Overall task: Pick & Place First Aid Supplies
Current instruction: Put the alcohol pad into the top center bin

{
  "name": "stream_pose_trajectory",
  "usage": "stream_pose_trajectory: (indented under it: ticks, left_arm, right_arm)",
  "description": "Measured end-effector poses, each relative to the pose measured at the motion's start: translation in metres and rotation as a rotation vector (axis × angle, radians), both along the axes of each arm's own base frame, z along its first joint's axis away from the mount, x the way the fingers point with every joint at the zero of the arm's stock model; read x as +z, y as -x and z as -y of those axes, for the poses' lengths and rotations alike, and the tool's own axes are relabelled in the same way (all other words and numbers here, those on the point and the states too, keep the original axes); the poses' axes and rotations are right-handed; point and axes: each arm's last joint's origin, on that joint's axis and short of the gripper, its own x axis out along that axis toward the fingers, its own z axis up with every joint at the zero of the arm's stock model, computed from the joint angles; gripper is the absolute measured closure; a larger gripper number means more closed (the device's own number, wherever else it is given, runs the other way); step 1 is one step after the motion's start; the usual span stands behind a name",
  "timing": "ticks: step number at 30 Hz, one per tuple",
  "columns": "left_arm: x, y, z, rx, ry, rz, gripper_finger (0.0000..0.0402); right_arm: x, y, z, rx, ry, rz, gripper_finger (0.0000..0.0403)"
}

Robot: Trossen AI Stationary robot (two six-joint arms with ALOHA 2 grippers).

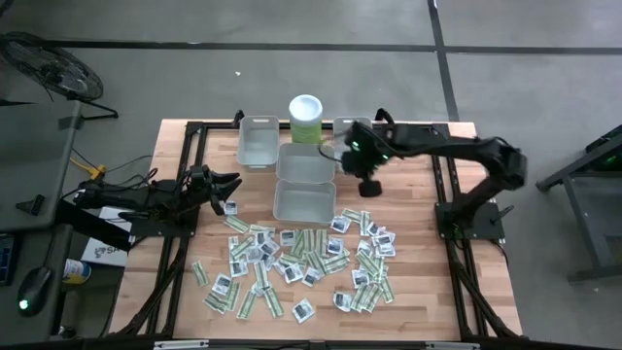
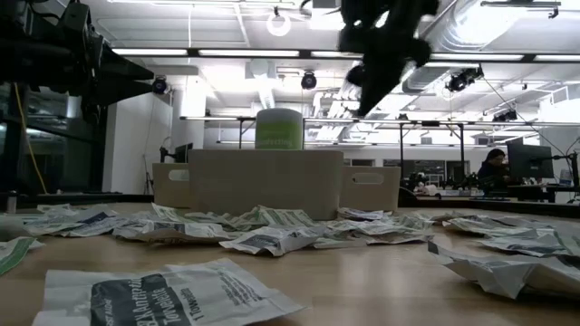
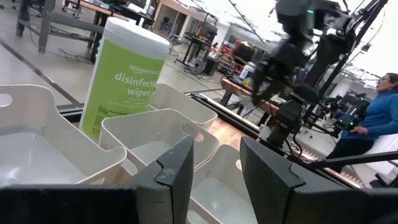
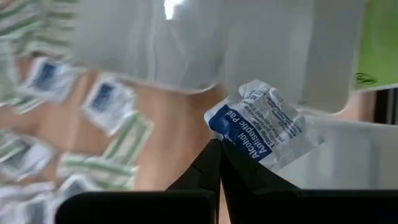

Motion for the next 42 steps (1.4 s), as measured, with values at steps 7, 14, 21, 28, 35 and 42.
stream_pose_trajectory:
  ticks: [7,14,21,28,35,42]
  left_arm:
    - [0.000,0.000,0.000,0.000,0.000,0.000,0.0270]
    - [0.000,0.000,0.000,0.000,0.000,0.000,0.0270]
    - [0.000,0.000,0.000,0.000,0.000,0.000,0.0270]
    - [0.000,0.000,0.000,0.000,0.000,0.000,0.0270]
    - [0.000,0.000,0.000,0.000,0.000,0.000,0.0270]
    - [0.000,0.000,0.000,0.000,0.000,0.000,0.0270]
  right_arm:
    - [-0.008,-0.053,0.041,-0.246,-0.105,-0.020,0.0403]
    - [-0.021,-0.093,0.055,-0.439,-0.283,0.004,0.0403]
    - [-0.044,-0.103,0.054,-0.478,-0.307,-0.041,0.0403]
    - [-0.056,-0.104,0.056,-0.547,-0.307,-0.071,0.0384]
    - [-0.056,-0.104,0.055,-0.617,-0.307,-0.069,0.0292]
    - [-0.019,-0.086,0.028,-0.624,-0.252,-0.113,0.0226]
